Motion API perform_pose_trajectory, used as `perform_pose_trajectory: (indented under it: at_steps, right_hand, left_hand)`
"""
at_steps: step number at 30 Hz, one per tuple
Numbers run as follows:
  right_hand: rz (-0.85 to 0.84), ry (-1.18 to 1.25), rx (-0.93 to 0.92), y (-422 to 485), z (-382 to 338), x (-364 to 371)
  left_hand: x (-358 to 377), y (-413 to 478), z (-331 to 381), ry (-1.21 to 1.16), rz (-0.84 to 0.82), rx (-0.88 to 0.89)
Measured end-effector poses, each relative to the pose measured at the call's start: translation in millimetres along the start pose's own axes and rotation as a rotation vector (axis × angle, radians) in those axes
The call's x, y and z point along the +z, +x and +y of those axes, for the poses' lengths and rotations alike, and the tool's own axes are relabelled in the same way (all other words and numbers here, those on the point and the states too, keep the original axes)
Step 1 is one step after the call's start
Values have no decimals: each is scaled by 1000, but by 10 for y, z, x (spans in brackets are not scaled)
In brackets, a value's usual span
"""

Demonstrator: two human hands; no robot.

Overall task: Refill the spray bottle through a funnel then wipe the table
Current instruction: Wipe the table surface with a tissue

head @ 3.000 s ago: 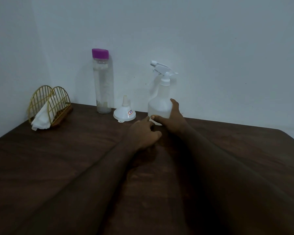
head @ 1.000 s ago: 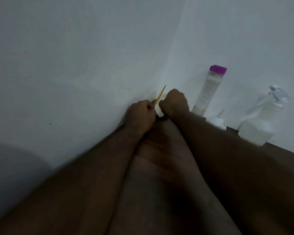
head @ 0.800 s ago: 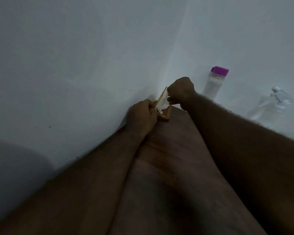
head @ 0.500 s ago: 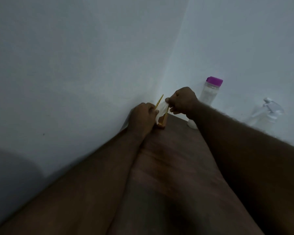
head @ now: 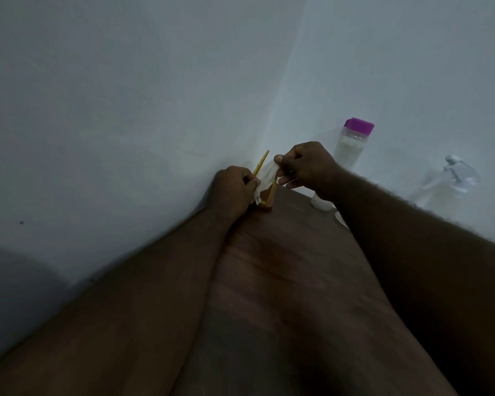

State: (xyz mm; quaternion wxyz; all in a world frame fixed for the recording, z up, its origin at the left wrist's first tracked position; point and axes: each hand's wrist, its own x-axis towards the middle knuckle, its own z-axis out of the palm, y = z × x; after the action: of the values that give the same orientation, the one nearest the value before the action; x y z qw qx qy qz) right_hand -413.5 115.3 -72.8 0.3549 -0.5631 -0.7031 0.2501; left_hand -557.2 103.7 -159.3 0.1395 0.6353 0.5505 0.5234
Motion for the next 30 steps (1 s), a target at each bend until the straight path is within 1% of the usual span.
perform_pose_trajectory:
  at_steps: [3,8,11,13,15,18,22,27,30]
  right_hand:
    - [6,33,21,-42,-14,-35]
    - [10,120,131,-115,-87,-127]
    - [55,198,153,-180,-114,-186]
    - [82,206,158,-212,-118,-201]
    - [132,191,123,-236,-116,-214]
    - [226,186,9,-255,-119,-242]
    - [165,144,-15,-310,-138,-236]
    - [154,91,-4,-325,-126,-231]
    - [183,82,-39,-335,-145,-230]
  left_hand:
    - [12,14,-14,-1,16,-11]
    - [17,15,-8,-22,36,-50]
    - [11,8,-8,-22,43,-63]
    - [0,-2,-12,-21,42,-62]
    - [-1,-14,-7,-18,48,-59]
    - [-9,-32,1,-7,83,-55]
    - [-3,-44,44,-59,101,-67]
    - [53,-81,48,237,-68,-50]
    - [57,-76,37,331,-115,-28]
